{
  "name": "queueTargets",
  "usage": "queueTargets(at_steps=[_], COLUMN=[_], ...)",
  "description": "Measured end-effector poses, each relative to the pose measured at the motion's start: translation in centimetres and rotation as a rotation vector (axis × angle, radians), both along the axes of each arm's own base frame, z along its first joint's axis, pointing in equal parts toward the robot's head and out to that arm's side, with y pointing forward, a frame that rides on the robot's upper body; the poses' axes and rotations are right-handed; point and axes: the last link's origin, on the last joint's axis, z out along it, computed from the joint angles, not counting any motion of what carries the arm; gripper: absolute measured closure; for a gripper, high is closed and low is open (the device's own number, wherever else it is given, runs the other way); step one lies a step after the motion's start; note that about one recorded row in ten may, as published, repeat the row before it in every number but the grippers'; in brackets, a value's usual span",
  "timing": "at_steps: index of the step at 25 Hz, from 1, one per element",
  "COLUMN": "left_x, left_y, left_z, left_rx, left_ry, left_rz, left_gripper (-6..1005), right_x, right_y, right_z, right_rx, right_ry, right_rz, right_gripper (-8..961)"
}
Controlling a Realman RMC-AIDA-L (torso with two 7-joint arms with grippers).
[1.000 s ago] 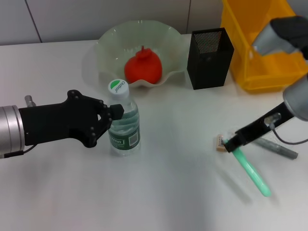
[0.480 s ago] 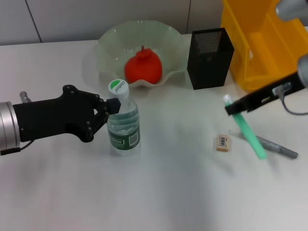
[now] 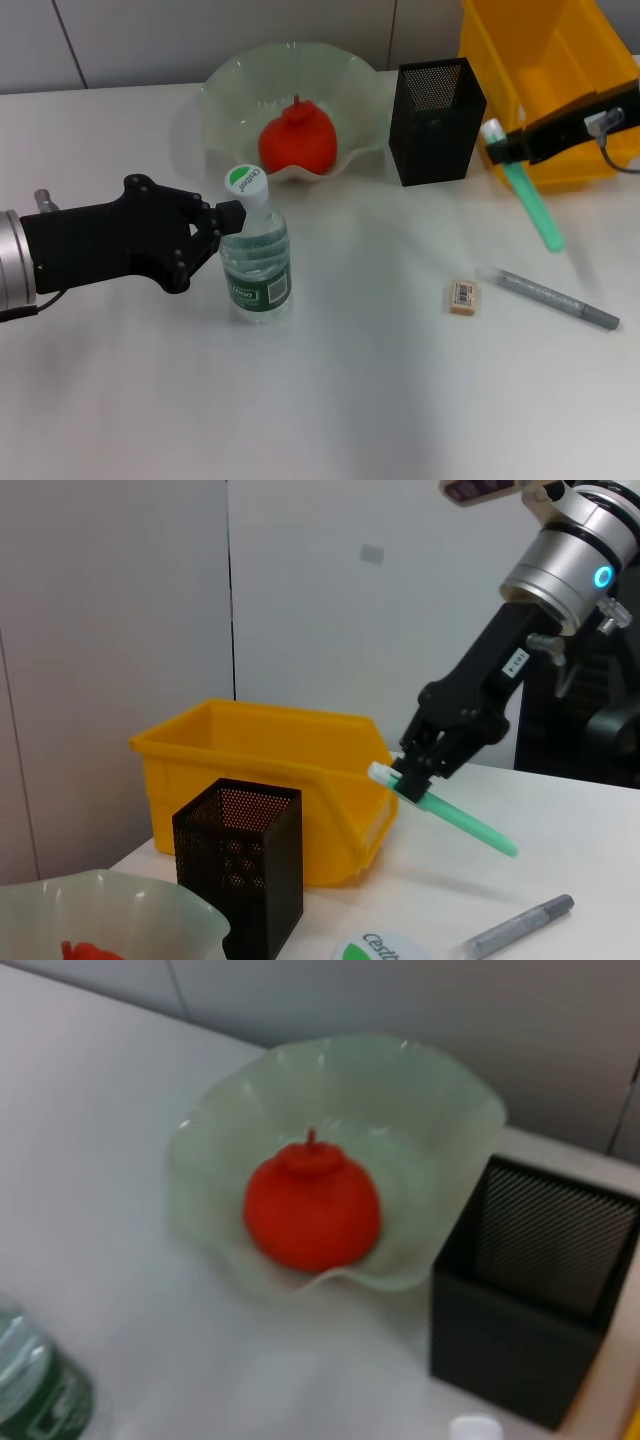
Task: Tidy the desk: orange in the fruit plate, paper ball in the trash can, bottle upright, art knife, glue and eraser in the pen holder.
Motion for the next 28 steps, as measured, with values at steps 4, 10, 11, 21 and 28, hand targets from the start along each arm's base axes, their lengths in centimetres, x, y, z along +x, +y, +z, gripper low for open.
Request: queueTargets(at_steps=[4, 10, 11, 21, 28], left_x=[0.0, 0.1, 0.1, -0.2, -0.4], left_y=[0.0, 0.0, 0.0, -0.2, -0.2], left_z=[0.0, 0.0, 0.0, 0.1, 0.3], left_rx=[0.000, 0.001, 0.001, 0.004, 0.011], left_ry=[0.000, -0.006, -0.006, -0.008, -0.010], left_rz=[-0.001, -0.001, -0.001, 0.010, 0.018], left_gripper=[984, 983, 983, 982, 982], right_x=[-0.1, -1.1, -1.6, -2.9, -2.4], right_y=[0.6, 1.5, 1.7, 3.0, 4.1], right_z=[0.3, 0.7, 1.0, 2.2, 2.7], right_rx=[0.035, 0.065, 0.079, 0.162, 0.229], right_ry=[-0.027, -0.033, -0.035, -0.057, -0.100], right_rz=[0.037, 0.081, 0.098, 0.160, 0.192], right_gripper=[762, 762, 762, 762, 760])
